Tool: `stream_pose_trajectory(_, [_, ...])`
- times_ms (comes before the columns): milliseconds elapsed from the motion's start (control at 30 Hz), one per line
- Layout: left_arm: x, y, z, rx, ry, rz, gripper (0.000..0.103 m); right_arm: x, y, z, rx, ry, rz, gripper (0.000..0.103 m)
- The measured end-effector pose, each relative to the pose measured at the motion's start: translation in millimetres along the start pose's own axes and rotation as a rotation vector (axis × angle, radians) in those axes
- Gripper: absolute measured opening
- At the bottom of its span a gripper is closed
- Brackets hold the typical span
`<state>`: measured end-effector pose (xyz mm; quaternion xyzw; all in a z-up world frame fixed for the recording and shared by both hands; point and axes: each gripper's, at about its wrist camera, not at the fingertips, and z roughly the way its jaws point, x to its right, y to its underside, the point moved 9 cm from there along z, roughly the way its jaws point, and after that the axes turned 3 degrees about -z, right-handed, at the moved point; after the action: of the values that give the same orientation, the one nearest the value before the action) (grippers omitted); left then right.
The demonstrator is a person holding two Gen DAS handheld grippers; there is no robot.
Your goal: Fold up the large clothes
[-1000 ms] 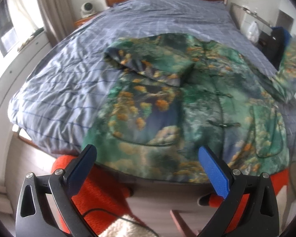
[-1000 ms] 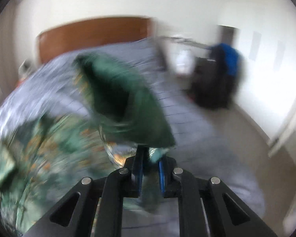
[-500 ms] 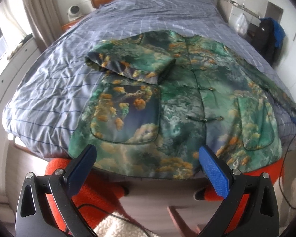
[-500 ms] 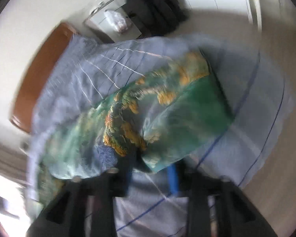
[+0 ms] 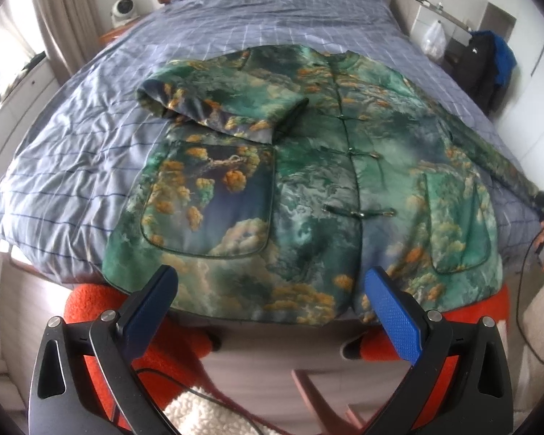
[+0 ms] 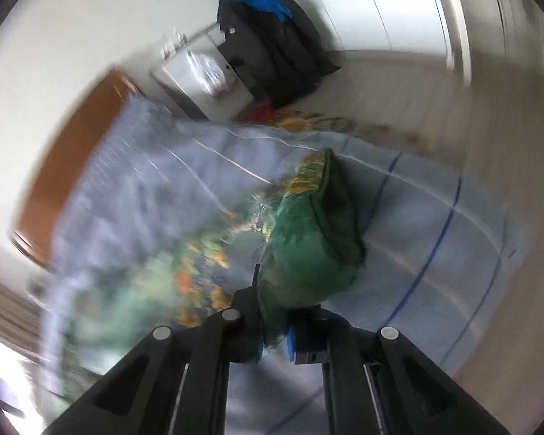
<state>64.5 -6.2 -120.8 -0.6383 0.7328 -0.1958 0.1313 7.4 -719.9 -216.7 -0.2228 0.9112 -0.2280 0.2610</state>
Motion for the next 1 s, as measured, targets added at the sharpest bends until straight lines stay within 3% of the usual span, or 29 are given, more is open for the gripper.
stream_pose_trajectory(167, [-9.9,-17.6,16.8,-0.003,-0.044,0.072,0.103,13.2,18.9,4.9,-0.005,0.018,0.0,0.012])
stream_pose_trajectory(300, [-14.9,-60.4,21.0,0.046,-0.094,0.179,0.103,12.2,20.8,-14.8,-0.014,-0.015,-0.011,0.056])
stream_pose_trajectory(400, [-2.9,-98.7,40.8,0.074,-0.119,0.302,0.103,18.5,18.4,-40.7,0.046,0.0,-0.024,0.072])
stream_pose_trajectory(500, [12.0,-119.2,95.6,0.013,-0.178,0.425,0.103,23.0,33.6,-73.4,0.081,-0.002,-0.031,0.074])
stream_pose_trajectory(667, [17.8,-137.8,163.4,-0.042,-0.236,0.44,0.099,11.3,88.9,-104.2,0.05,-0.064,-0.062,0.074])
stream_pose_trajectory(700, [16.2,-140.5,174.1,-0.053,-0.247,0.434,0.087,5.3,103.0,-110.4,0.044,-0.075,-0.079,0.074])
stream_pose_trajectory(733, [13.1,-142.1,181.4,-0.071,-0.254,0.425,0.065,0.4,113.8,-115.6,0.045,-0.081,-0.096,0.074])
stream_pose_trajectory(767, [11.0,-142.3,186.2,-0.093,-0.234,0.41,0.052,-5.9,124.5,-120.9,0.047,-0.088,-0.117,0.074])
stream_pose_trajectory(800, [7.7,-143.8,188.5,-0.111,-0.202,0.377,0.022,-14.6,134.8,-124.9,0.047,-0.094,-0.144,0.074])
stream_pose_trajectory(833, [1.5,-148.5,184.9,-0.111,-0.18,0.33,0.015,-23.6,143.0,-127.7,0.047,-0.099,-0.167,0.074])
stream_pose_trajectory(900, [-17.5,-164.3,165.2,-0.088,-0.11,0.197,0.012,-41.1,153.4,-130.8,0.051,-0.118,-0.197,0.074])
stream_pose_trajectory(1000, [-73.2,-197.2,117.6,0.017,-0.1,0.037,0.011,-66.4,163.9,-139.2,0.061,-0.158,-0.244,0.074])
